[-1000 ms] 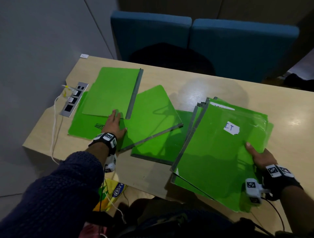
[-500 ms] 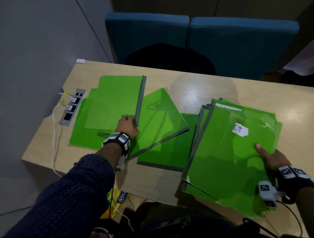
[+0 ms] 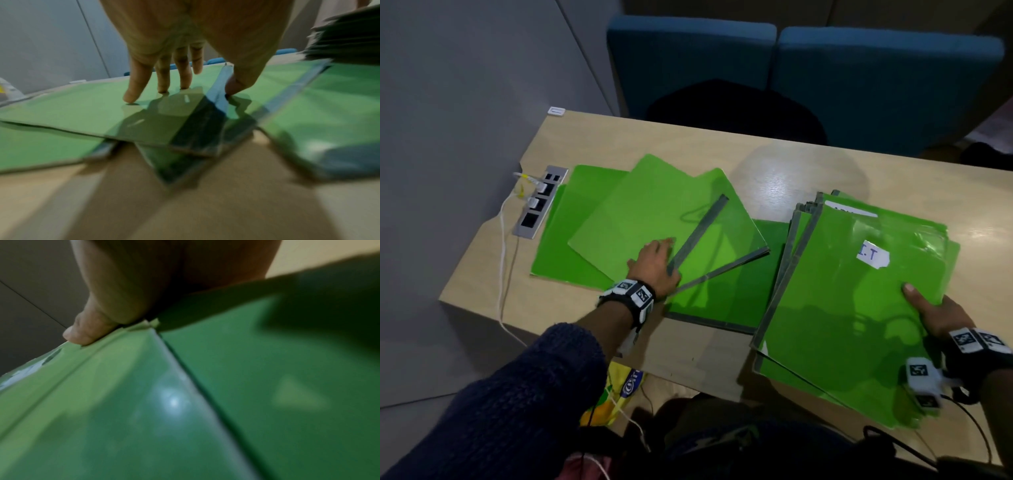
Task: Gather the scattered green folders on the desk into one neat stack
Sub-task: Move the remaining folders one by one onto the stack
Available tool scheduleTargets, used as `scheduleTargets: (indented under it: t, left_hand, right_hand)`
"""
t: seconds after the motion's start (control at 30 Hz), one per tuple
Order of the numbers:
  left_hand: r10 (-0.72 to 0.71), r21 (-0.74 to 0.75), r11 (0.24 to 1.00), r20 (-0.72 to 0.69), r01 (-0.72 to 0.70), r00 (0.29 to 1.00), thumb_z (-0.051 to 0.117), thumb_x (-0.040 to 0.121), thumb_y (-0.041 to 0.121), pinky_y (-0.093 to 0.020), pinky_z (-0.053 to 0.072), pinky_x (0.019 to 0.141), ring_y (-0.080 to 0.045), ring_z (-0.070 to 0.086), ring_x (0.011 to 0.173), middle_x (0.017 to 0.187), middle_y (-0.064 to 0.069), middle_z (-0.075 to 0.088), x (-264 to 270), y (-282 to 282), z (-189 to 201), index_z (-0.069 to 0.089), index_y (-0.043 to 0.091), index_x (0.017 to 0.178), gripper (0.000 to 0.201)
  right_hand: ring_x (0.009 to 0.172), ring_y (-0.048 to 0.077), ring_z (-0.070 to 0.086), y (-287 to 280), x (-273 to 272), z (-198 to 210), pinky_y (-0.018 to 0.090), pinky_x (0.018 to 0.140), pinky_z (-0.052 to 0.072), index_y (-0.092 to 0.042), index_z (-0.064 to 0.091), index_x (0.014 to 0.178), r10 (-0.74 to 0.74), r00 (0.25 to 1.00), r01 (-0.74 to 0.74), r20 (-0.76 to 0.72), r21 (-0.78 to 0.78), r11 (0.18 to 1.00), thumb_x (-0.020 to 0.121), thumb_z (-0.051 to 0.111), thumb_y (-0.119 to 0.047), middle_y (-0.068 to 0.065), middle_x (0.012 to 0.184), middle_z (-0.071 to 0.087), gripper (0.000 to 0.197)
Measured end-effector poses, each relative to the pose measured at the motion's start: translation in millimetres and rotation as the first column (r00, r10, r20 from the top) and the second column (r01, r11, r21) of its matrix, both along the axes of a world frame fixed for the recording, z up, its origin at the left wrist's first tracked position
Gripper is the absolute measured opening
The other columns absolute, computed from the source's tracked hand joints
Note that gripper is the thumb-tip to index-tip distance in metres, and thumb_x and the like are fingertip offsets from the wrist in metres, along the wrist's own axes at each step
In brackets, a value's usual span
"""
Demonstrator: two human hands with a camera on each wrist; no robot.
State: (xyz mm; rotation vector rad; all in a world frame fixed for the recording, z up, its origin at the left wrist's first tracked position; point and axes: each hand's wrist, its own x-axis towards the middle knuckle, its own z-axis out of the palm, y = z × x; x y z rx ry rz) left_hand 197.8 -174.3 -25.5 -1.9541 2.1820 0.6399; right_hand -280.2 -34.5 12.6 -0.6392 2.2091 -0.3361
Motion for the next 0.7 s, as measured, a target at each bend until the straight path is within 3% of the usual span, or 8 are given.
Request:
scheduleTargets:
  t: [0.07,0.13,0.23,0.33,0.43,0.53,0.6,0.7]
  left_hand:
    - [-0.137,0.017,0.991,0.105,0.136,0.985,0.054,0.080,0.058,-0.060,0.039,0.095,-0.027,0.036,0.123,0.127,-0.004,0.038,-5,23,0,0.028,0.034,0.145,0.073]
    - [-0.203,0.039,0.979,0.160,0.199,0.966,0.050,0.080,0.066,-0.064,0.035,0.096,-0.029,0.028,0.131,0.136,-0.003,0.033,-5,37,-4,0.039,0.033,0.138,0.067]
    - [-0.217,0.048,0.976,0.118,0.213,0.969,0.048,0.091,0.053,-0.072,0.029,0.100,-0.030,0.015,0.145,0.156,0.001,0.017,-7,38,-5,0.047,0.022,0.127,0.048]
    - [-0.297,0.086,0.955,0.196,0.285,0.935,0.045,0.096,0.037,-0.069,0.033,0.100,-0.041,0.018,0.141,0.156,-0.006,0.020,-19,34,0,0.036,0.016,0.136,0.046]
    - [-0.260,0.099,0.964,0.201,0.245,0.944,0.046,0.091,0.008,-0.071,0.031,0.101,-0.054,0.019,0.136,0.151,-0.013,0.020,-39,37,1,0.003,0.024,0.151,0.076]
    - [-0.174,0.078,0.984,0.202,0.161,0.964,0.060,0.076,-0.010,-0.068,0.033,0.101,-0.051,0.027,0.131,0.147,-0.012,0.021,-59,41,5,-0.014,0.028,0.151,0.112]
    - [-0.186,0.041,0.983,0.240,0.181,0.953,0.068,0.073,-0.005,-0.066,0.040,0.094,-0.042,0.034,0.124,0.142,-0.010,0.024,-65,39,7,-0.004,0.034,0.150,0.113]
    - [-0.155,0.004,0.987,0.257,0.160,0.954,0.066,0.077,-0.001,-0.071,0.033,0.096,-0.039,0.031,0.126,0.145,-0.009,0.022,-62,37,5,0.025,0.035,0.140,0.084]
  right_hand:
    - [0.083,0.034,0.061,0,0,0,0.041,0.078,0.048,-0.008,0.055,0.131,0.007,1.000,-0.007,-0.008,-0.006,1.000,0.012,0.035,-0.107,0.029,0.123,0.062,0.155]
    - [0.081,0.034,0.060,0,2,3,0.039,0.075,0.047,-0.008,0.055,0.131,0.000,1.000,0.000,-0.004,-0.011,1.000,0.014,0.036,-0.106,0.029,0.123,0.061,0.154]
    - [0.083,0.033,0.059,0,4,3,0.040,0.081,0.048,-0.006,0.055,0.131,-0.020,1.000,0.020,0.003,-0.028,0.999,0.022,0.040,-0.104,0.028,0.125,0.061,0.148]
    - [0.086,0.033,0.060,-1,0,-4,0.039,0.083,0.047,-0.008,0.056,0.131,-0.033,0.999,0.033,0.002,-0.040,0.999,0.023,0.041,-0.104,0.026,0.125,0.062,0.145]
    - [0.087,0.032,0.056,-7,7,3,0.038,0.084,0.045,-0.004,0.054,0.132,-0.023,0.999,0.024,0.040,-0.035,0.999,0.059,0.049,-0.085,0.028,0.129,0.059,0.109]
    - [0.085,0.031,0.055,-8,4,-1,0.036,0.079,0.043,-0.001,0.054,0.132,-0.012,0.999,0.013,0.030,-0.029,1.000,0.086,0.053,-0.062,0.029,0.128,0.059,0.076]
    - [0.085,0.033,0.057,-7,1,-3,0.038,0.079,0.045,-0.002,0.055,0.130,-0.007,1.000,0.008,0.015,-0.037,0.999,0.087,0.053,-0.063,0.029,0.125,0.060,0.074]
    - [0.088,0.035,0.062,-7,-1,-8,0.039,0.079,0.047,-0.004,0.057,0.128,-0.025,0.999,0.026,0.030,-0.037,0.999,0.076,0.052,-0.072,0.028,0.123,0.062,0.086]
